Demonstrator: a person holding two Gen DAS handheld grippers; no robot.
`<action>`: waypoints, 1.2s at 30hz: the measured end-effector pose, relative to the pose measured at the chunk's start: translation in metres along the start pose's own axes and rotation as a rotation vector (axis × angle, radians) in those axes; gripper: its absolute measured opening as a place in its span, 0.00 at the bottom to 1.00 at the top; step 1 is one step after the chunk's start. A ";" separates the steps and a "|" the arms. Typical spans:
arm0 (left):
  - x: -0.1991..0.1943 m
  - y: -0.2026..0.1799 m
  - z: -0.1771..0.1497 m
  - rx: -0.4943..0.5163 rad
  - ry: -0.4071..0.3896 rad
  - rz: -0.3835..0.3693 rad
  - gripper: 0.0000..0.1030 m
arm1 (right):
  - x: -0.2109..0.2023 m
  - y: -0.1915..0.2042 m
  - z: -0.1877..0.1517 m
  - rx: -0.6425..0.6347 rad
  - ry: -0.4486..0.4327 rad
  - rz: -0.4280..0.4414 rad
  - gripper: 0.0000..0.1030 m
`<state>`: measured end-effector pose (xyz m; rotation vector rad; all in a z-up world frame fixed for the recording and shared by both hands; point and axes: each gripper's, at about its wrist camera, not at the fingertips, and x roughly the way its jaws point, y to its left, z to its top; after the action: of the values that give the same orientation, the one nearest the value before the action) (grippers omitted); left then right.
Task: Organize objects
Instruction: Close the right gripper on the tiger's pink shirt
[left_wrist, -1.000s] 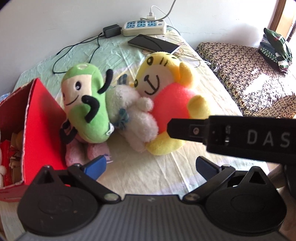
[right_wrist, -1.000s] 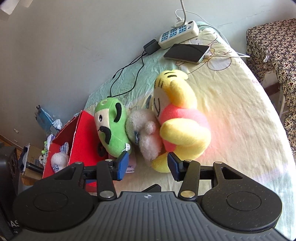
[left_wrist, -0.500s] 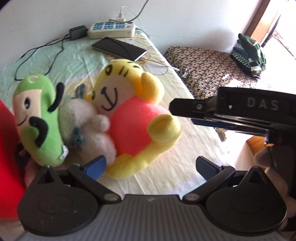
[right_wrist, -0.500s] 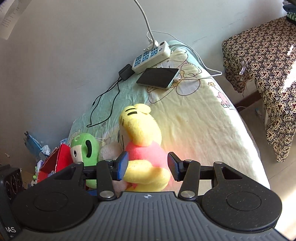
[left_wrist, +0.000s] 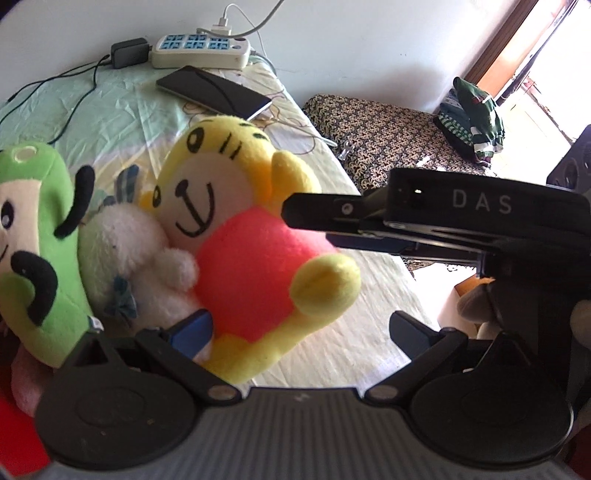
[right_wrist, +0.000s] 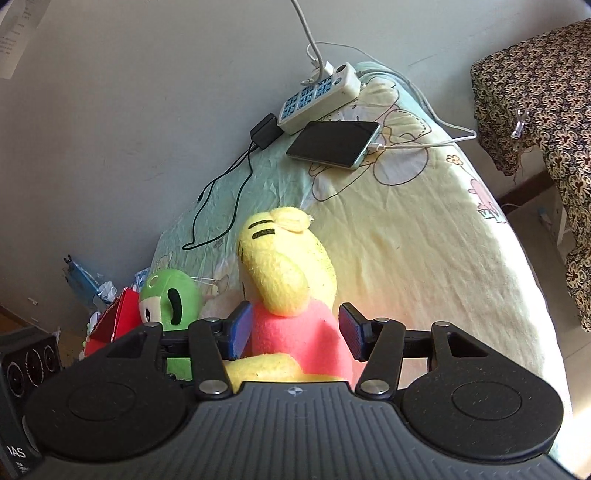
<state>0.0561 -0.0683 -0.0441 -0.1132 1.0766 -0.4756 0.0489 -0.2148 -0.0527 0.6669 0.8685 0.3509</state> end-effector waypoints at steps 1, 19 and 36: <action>0.000 0.003 0.000 -0.003 0.000 -0.012 0.98 | 0.003 0.001 0.002 -0.013 0.011 0.013 0.54; 0.004 0.005 -0.001 0.021 0.029 -0.105 0.98 | 0.027 -0.043 -0.013 0.208 0.078 0.117 0.41; 0.041 -0.040 -0.003 0.095 0.164 -0.209 0.99 | -0.040 -0.075 -0.056 0.298 -0.020 0.039 0.40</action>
<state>0.0565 -0.1212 -0.0670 -0.1052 1.2064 -0.7335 -0.0188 -0.2704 -0.1050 0.9621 0.8980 0.2511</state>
